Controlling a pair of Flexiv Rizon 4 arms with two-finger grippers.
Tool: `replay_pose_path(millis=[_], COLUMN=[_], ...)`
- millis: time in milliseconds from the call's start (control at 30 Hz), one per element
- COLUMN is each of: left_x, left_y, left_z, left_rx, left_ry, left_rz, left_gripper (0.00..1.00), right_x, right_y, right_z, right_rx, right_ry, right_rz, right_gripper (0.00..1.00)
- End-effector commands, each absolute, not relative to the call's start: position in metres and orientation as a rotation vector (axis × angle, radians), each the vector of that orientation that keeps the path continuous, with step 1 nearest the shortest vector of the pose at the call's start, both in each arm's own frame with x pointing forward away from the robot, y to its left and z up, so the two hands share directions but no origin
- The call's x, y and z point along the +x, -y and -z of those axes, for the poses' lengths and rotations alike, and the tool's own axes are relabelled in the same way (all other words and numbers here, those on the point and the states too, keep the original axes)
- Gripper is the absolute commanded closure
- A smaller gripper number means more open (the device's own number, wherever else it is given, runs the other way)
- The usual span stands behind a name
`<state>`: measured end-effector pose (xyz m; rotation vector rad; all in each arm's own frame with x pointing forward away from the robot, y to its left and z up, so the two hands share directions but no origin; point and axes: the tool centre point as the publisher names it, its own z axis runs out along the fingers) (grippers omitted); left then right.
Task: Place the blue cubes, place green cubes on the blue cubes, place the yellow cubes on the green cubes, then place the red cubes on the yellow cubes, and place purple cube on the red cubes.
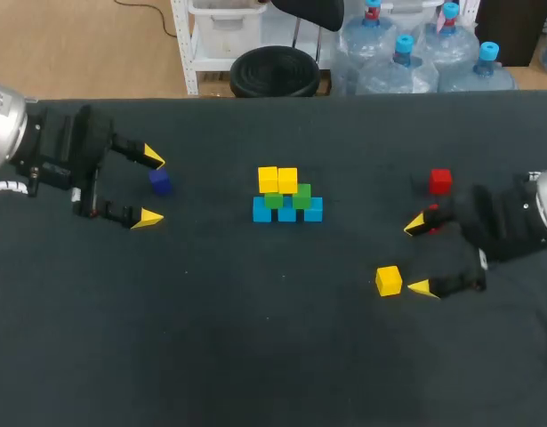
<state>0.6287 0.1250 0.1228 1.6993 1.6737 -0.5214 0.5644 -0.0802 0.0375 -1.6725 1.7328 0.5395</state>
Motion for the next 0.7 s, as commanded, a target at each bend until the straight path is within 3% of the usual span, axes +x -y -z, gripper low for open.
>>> replay_pose_path(millis=[33, 700], left_x=[0.628, 0.628], left_y=[-0.126, -0.126], left_z=[-0.122, -0.122], left_rx=[1.696, 1.696], left_ry=[-1.666, -1.666], left_rz=[0.521, 0.521], left_gripper=[0.0, 0.0], right_x=[0.571, 0.566], right_y=[0.082, 0.073], right_z=[-0.032, -0.016], right_rx=[-1.91, -1.911], right_ry=[-1.591, -1.581], right_rz=[-1.09, -1.12], right_gripper=[0.0, 0.0])
